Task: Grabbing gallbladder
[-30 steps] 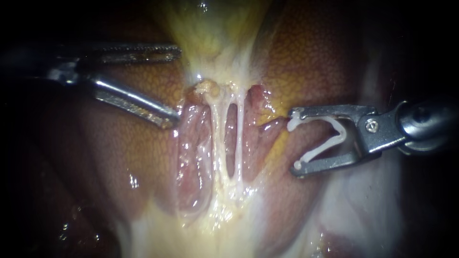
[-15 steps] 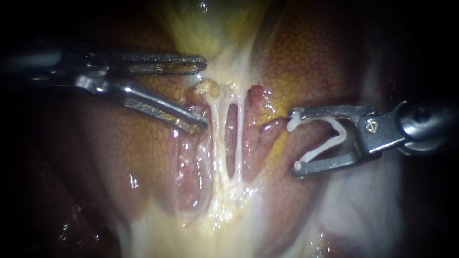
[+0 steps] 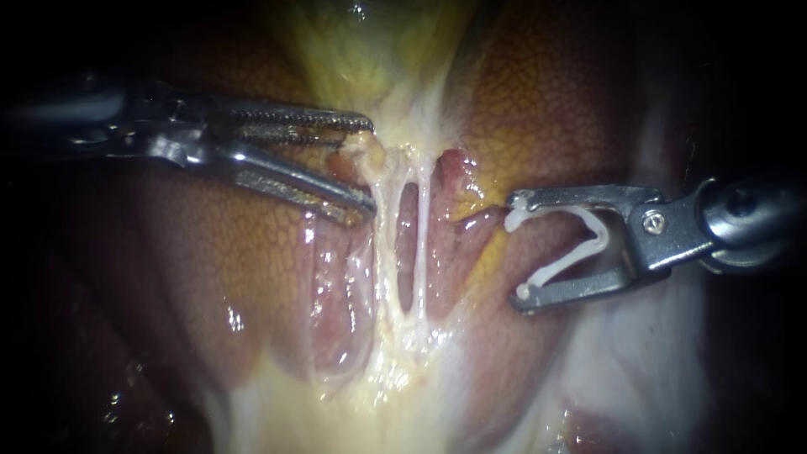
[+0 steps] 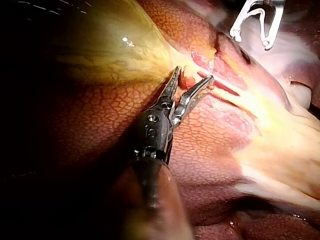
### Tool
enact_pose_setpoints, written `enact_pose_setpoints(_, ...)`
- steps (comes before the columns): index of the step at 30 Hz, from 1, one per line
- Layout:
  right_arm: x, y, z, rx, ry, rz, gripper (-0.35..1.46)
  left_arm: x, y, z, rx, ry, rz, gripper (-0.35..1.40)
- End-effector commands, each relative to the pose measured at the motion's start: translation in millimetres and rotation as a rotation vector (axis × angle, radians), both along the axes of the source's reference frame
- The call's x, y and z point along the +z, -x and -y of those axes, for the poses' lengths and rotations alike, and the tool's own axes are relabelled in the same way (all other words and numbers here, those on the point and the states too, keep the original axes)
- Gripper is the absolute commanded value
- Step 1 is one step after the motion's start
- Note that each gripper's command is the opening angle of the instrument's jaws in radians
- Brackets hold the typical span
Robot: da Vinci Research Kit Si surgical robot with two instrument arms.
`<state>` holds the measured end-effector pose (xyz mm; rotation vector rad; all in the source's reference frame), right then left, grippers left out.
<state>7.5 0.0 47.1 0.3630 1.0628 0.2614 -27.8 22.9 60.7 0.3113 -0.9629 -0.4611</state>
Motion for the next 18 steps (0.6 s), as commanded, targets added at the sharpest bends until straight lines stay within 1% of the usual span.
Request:
enact_pose_setpoints(1,0.0,0.0,0.0,0.000,0.000,0.000,0.57,0.1,-0.1,0.0,0.001,0.000,0.001,0.29)
enact_pose_setpoints(3,0.0,0.0,0.0,0.000,0.000,0.000,0.57,0.1,-0.2,-0.1,-0.001,-0.005,0.001,0.10)
enact_pose_setpoints(4,0.0,0.0,0.0,0.000,0.000,0.000,0.57,0.1,-0.3,-0.1,-0.003,-0.010,0.001,0.05)
enact_pose_setpoints(5,0.0,0.0,0.0,0.000,0.000,0.000,0.57,0.2,-0.4,-0.1,-0.003,-0.010,0.001,-0.06)
enact_pose_setpoints(9,0.0,0.0,0.0,0.000,0.000,0.000,0.57,0.2,-0.7,-0.1,-0.007,-0.026,-0.007,-0.35)
enact_pose_setpoints(14,0.0,0.0,0.0,0.000,0.000,0.000,0.57,0.2,-1.0,0.0,-0.010,-0.043,-0.019,-0.35)
enact_pose_setpoints(18,0.0,0.0,0.0,0.000,0.000,0.000,0.57,-0.5,-1.4,-0.1,-0.017,-0.067,-0.027,-0.35)
